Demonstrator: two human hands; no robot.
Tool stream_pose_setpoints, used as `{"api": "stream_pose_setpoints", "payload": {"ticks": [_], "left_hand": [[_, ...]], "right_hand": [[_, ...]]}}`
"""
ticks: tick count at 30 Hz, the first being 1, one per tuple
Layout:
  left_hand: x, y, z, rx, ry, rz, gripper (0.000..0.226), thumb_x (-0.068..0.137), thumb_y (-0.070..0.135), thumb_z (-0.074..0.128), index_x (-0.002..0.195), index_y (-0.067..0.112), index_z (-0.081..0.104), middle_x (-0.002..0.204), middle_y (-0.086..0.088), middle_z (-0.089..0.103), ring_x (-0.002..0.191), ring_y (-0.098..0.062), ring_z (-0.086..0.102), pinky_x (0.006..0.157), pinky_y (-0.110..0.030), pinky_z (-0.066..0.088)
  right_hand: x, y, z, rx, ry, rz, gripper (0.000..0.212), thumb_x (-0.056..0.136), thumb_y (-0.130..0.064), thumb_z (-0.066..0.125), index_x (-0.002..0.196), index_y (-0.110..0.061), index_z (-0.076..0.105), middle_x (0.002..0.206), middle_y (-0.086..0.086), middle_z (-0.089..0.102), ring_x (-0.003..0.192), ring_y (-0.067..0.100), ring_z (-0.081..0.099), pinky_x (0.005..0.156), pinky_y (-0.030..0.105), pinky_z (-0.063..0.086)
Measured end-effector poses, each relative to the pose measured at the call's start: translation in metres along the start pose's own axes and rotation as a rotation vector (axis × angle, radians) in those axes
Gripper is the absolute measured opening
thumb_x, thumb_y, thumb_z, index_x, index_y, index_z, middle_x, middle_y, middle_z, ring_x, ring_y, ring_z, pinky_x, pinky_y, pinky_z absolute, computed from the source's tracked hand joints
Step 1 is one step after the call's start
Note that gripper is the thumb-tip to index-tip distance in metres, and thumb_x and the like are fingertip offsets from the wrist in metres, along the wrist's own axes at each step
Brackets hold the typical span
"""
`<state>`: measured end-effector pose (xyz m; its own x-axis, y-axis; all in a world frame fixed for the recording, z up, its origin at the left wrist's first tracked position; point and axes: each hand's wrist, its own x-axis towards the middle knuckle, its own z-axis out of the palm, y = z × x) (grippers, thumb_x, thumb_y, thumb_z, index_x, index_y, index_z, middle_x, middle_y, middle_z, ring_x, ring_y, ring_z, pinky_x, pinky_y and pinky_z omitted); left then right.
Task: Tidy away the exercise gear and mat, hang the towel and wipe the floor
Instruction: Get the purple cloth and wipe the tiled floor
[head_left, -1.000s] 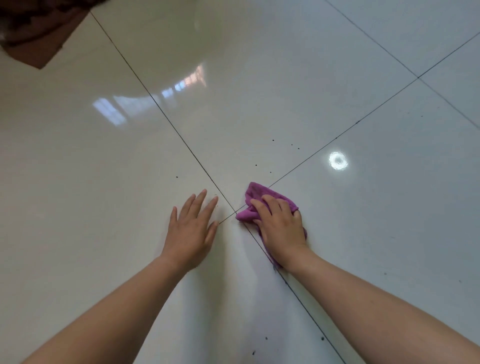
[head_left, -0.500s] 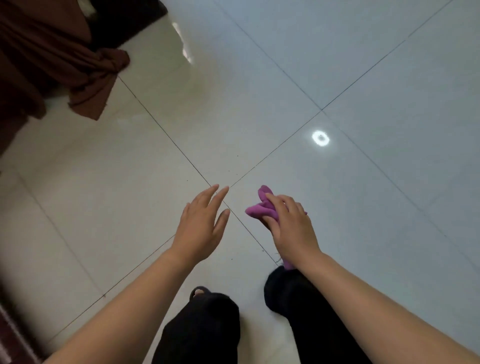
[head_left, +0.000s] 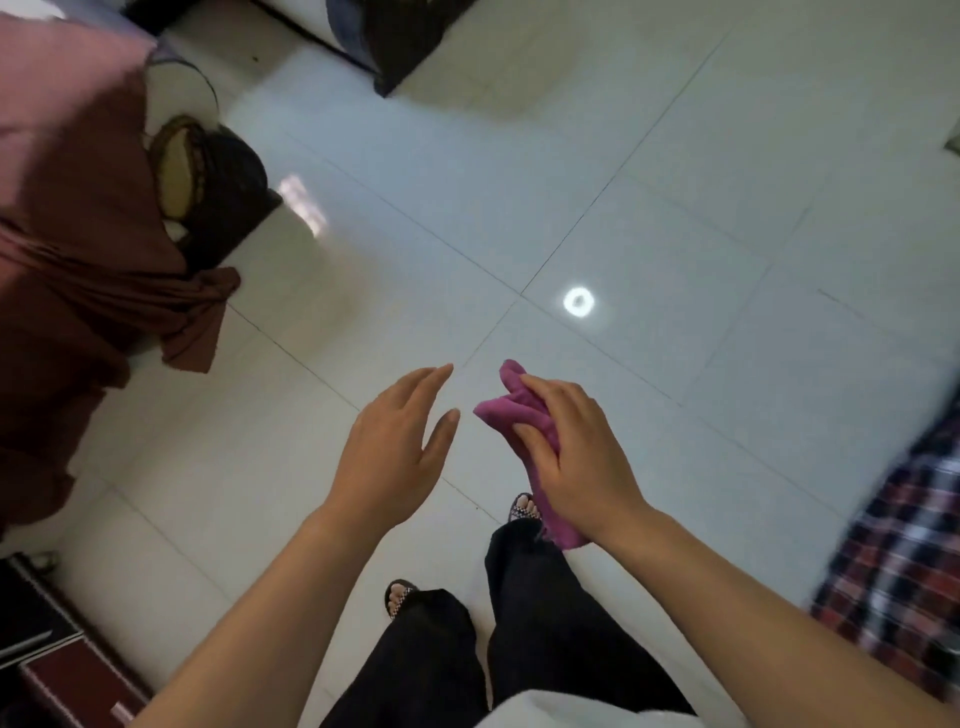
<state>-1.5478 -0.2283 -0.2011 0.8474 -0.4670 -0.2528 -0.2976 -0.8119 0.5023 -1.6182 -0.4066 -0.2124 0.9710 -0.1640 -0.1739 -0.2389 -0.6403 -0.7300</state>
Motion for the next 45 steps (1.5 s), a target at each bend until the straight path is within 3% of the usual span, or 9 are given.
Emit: {"api": "stream_pose_setpoints", "payload": {"ticks": [11,14,18,26,30,37,45], "left_hand": [[0.008,0.026,-0.054,0.071,0.005,0.255,0.048,0.097,0.045,0.030,0.140,0.025,0.038,0.141,0.003,0.045,0.128,-0.018,0.042,0.105,-0.036,0.035],[-0.004,0.018,-0.063,0.077,-0.057,0.341,0.049,0.095,0.043,0.033,0.139,0.024,0.040,0.140,0.002,0.047,0.126,-0.020,0.045,0.105,-0.041,0.037],[-0.027,0.004,-0.070,0.108,-0.121,0.482,0.046,0.095,0.040,0.036,0.138,0.023,0.042,0.139,0.002,0.048,0.124,-0.020,0.046,0.102,-0.037,0.038],[-0.071,0.009,-0.063,0.132,-0.246,0.747,0.053,0.092,0.049,0.028,0.137,0.024,0.042,0.138,0.001,0.048,0.125,-0.021,0.046,0.104,-0.041,0.037],[-0.093,0.028,-0.051,0.147,-0.268,0.870,0.055,0.091,0.053,0.025,0.136,0.026,0.042,0.136,0.002,0.050,0.122,-0.020,0.048,0.101,-0.042,0.041],[-0.164,0.084,-0.002,0.185,-0.400,1.074,0.054,0.091,0.052,0.027,0.137,0.026,0.041,0.136,0.003,0.050,0.123,-0.018,0.047,0.101,-0.036,0.039],[-0.307,0.195,0.095,0.254,-0.579,1.403,0.054,0.091,0.051,0.029,0.137,0.025,0.042,0.136,0.000,0.051,0.123,-0.021,0.048,0.102,-0.043,0.041]], "right_hand": [[-0.015,-0.048,-0.027,0.032,0.327,0.065,0.039,0.093,-0.035,0.045,0.130,-0.021,0.048,0.125,-0.005,0.053,0.111,0.013,0.050,0.097,0.032,0.041],[-0.042,-0.064,-0.015,0.020,0.425,0.145,0.037,0.095,-0.032,0.048,0.130,-0.021,0.047,0.124,-0.005,0.053,0.111,0.013,0.049,0.097,0.031,0.041],[-0.091,-0.087,0.011,0.031,0.586,0.272,0.037,0.094,-0.030,0.050,0.130,-0.022,0.047,0.125,-0.007,0.052,0.112,0.011,0.048,0.097,0.032,0.041],[-0.190,-0.114,0.047,0.019,0.801,0.446,0.040,0.094,-0.030,0.050,0.133,-0.027,0.043,0.125,-0.010,0.051,0.114,0.010,0.048,0.099,0.034,0.042],[-0.231,-0.118,0.050,0.022,0.883,0.491,0.040,0.094,-0.030,0.050,0.132,-0.024,0.044,0.125,-0.008,0.052,0.113,0.010,0.049,0.098,0.034,0.044],[-0.341,-0.108,0.064,0.029,1.040,0.658,0.042,0.092,-0.032,0.049,0.133,-0.020,0.044,0.127,-0.004,0.051,0.114,0.011,0.048,0.094,0.018,0.038],[-0.527,-0.078,0.077,0.042,1.279,0.953,0.053,0.089,-0.046,0.038,0.134,-0.020,0.043,0.129,-0.001,0.049,0.116,0.013,0.046,0.095,0.021,0.036]]}}
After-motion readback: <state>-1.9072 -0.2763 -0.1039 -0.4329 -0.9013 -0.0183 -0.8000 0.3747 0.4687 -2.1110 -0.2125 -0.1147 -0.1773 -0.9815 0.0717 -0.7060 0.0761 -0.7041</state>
